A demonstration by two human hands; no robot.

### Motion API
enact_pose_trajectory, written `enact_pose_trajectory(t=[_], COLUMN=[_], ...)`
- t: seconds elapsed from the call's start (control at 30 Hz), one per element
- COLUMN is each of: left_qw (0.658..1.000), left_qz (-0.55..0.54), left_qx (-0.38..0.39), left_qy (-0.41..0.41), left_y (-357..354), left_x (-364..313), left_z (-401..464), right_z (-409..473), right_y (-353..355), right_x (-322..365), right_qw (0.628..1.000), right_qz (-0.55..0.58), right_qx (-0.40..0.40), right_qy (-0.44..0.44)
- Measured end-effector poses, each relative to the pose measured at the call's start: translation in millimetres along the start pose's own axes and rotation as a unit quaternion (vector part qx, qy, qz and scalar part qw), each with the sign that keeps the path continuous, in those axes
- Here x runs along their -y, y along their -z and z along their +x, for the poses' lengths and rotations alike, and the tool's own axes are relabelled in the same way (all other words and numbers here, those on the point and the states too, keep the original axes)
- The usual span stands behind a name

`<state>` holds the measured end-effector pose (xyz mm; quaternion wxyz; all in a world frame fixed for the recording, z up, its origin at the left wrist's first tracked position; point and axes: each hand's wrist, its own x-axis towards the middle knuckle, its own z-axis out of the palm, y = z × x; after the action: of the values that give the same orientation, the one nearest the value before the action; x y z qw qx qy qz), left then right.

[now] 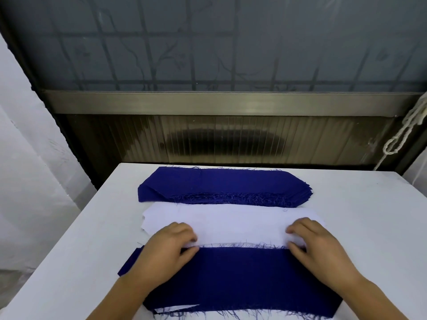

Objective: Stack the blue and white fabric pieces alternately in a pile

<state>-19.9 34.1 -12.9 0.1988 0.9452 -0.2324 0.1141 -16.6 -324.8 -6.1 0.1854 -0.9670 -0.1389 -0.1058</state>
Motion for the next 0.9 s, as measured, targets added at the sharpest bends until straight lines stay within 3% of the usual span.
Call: enact_pose_trajectory(t=[0.2,0.3,0.5,0.73,0.9], left_qw=[0.999,1.0,0.997,0.996,0.992], left_qz=[0.001,0.016,-0.013,-0.006,-0.001], left_qx=[0.049,0.011,-0.074,-0.087,-0.104], left_qy=[0.003,0.001,-0.021,-0.009,0.064], left_y=[-32.5,-34.9,-34.0,-31.9,-23.0], left_x=[-4.3,-4.0,-3.4,0.2,7.6], left_z=[34.8,29.7,22.8,21.2,13.8], right_z=[22.0,18.6,9.6,7.6,5.8], right_y=[-14.7,-17.9,-28.5,-25.6,-19.1], right_x=[-10.1,-13.0,-18.7,-19.5,-16.5], right_qw=[0.996,0.998,0.993,0.992,0.984], right_qz=[0.024,0.031,0.032,0.088,0.166], right_qx=[0.072,0.047,-0.077,-0.071,-0.054], right_qy=[0.038,0.043,0.083,0.049,0.015])
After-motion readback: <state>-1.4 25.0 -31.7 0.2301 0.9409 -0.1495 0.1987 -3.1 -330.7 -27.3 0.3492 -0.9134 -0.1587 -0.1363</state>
